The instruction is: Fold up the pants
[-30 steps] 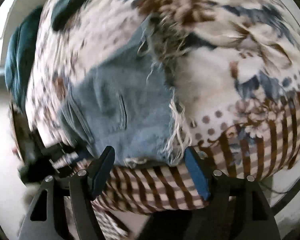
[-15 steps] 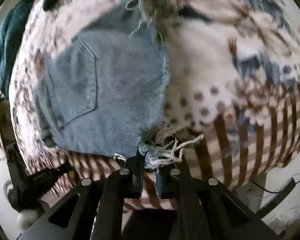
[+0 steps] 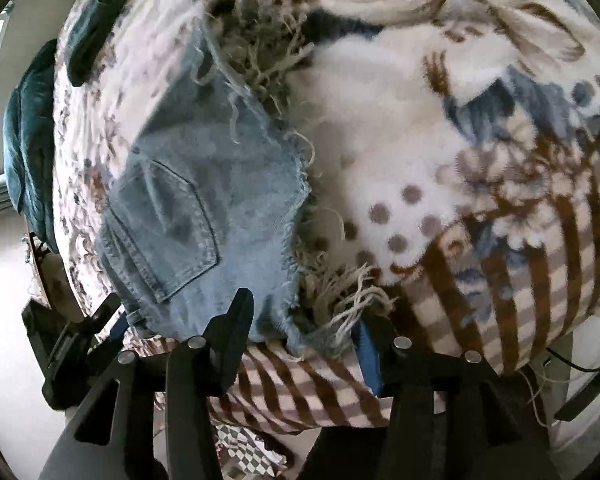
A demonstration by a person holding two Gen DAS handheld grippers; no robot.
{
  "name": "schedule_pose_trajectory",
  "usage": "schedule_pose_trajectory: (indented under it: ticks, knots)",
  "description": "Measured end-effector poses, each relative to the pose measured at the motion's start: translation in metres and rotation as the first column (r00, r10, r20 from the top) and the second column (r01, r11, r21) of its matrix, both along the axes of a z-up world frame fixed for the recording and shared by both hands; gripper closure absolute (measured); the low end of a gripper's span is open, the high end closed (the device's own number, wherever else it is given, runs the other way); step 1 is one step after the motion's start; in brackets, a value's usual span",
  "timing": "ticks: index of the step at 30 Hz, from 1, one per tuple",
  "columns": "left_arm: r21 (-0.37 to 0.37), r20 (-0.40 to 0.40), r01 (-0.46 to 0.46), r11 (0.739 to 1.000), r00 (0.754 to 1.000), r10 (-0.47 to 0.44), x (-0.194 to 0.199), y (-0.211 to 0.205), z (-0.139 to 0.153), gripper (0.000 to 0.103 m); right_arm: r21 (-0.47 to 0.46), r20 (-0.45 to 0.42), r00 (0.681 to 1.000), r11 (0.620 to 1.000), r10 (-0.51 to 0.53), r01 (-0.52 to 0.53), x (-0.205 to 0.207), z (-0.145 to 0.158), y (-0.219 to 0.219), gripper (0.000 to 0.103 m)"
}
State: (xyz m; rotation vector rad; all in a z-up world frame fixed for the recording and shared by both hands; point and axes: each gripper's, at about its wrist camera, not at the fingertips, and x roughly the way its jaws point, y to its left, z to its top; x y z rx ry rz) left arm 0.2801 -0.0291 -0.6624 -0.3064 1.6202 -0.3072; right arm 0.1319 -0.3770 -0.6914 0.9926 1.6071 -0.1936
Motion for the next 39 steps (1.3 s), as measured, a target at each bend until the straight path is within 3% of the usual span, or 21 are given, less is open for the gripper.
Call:
schedule_pose_trajectory:
  ticks: [1,2,3,4,8,12,14,16,17,19,20,21,25,30,31,32,33,34,37,39]
  knots:
    - [0.032,0.007,0.026,0.999,1.000,-0.026,0.002,0.002,-0.003,0.058,0.012,0.006,1.000,1.000,0.009,-0.009,0.003,-0.005,0.002,0.054]
    - [0.070,0.002,0.069,0.995,0.998,-0.069,0.002,-0.003,-0.005,0.073,0.019,0.012,1.000,1.000,0.017,-0.017,0.004,-0.008,0.005,0.059]
    - [0.080,0.006,0.101,0.992,0.995,-0.102,0.003,-0.006,-0.003,0.078,0.028,0.017,1.000,0.999,0.023,-0.024,0.004,-0.010,0.009,0.089]
    - [0.085,0.016,0.120,0.989,0.992,-0.121,0.004,-0.007,0.002,0.080,0.032,0.023,0.999,0.999,0.033,-0.033,0.005,-0.007,0.012,0.093]
    - [0.121,-0.005,0.140,0.983,0.990,-0.140,-0.001,0.001,0.020,0.082,0.015,0.057,0.995,0.997,0.081,-0.082,0.000,0.008,0.028,0.093]
    - [0.182,-0.104,0.185,0.966,0.980,-0.168,-0.008,-0.006,-0.003,0.078,0.020,0.005,0.989,0.989,0.149,-0.149,-0.004,0.004,0.048,0.093]
    - [0.186,-0.138,0.196,0.963,0.975,-0.172,-0.008,-0.010,-0.013,0.074,0.034,-0.065,0.985,0.987,0.157,-0.155,-0.008,-0.013,0.051,0.090]
    - [0.138,-0.124,0.169,0.976,0.981,-0.152,-0.006,-0.007,-0.001,0.072,0.064,-0.106,0.980,0.985,0.166,-0.160,-0.007,-0.022,0.049,0.071]
    - [0.126,-0.106,0.148,0.981,0.985,-0.135,-0.005,0.000,0.008,0.069,0.069,-0.107,0.980,0.984,0.168,-0.161,-0.001,-0.020,0.047,0.066]
    - [0.075,-0.079,0.084,0.994,0.994,-0.078,0.000,0.013,0.026,0.066,0.061,-0.062,0.986,0.986,0.158,-0.154,0.000,-0.005,0.034,0.046]
    - [0.054,-0.077,0.046,0.997,0.996,-0.042,0.004,0.019,0.031,0.059,0.042,-0.034,0.988,0.988,0.150,-0.148,0.002,0.007,0.022,0.042]
    - [0.028,-0.079,-0.001,1.000,0.997,0.003,0.009,0.026,0.034,0.053,0.023,-0.015,0.991,0.991,0.133,-0.133,0.006,0.015,0.014,0.039]
    - [-0.074,-0.100,-0.181,0.981,0.980,0.173,0.055,0.038,0.015,0.050,0.037,0.060,0.998,0.999,0.010,-0.012,0.034,0.018,-0.023,0.039]
    - [-0.095,-0.164,-0.203,0.975,0.969,0.186,0.110,0.018,-0.035,0.051,0.088,0.103,0.989,0.991,-0.107,0.099,0.096,-0.019,-0.049,0.039]
    - [-0.075,-0.162,-0.181,0.981,0.973,0.167,0.111,0.018,-0.035,0.055,0.101,0.108,0.989,0.990,-0.105,0.094,0.109,-0.027,-0.050,0.041]
    - [-0.058,-0.144,-0.153,0.987,0.979,0.143,0.115,0.011,-0.038,0.065,0.107,0.116,0.988,0.990,-0.105,0.093,0.116,-0.031,-0.050,0.050]
    - [-0.003,-0.106,-0.098,0.995,0.990,0.097,0.119,0.001,-0.037,0.068,0.108,0.140,0.985,0.990,-0.105,0.090,0.126,-0.032,-0.050,0.077]
    - [0.016,-0.085,-0.070,0.997,0.994,0.071,0.122,-0.004,-0.035,0.070,0.067,0.149,0.985,0.994,-0.092,0.083,0.133,-0.032,-0.051,0.083]
    - [0.038,-0.065,-0.048,0.998,0.997,0.051,0.128,-0.013,-0.036,0.073,-0.035,0.208,0.977,0.997,-0.054,0.062,0.149,-0.028,-0.050,0.086]
    - [0.026,-0.081,-0.082,0.996,0.993,0.084,0.134,-0.010,-0.046,0.073,-0.045,0.200,0.979,0.998,-0.034,0.043,0.153,-0.035,-0.054,0.086]
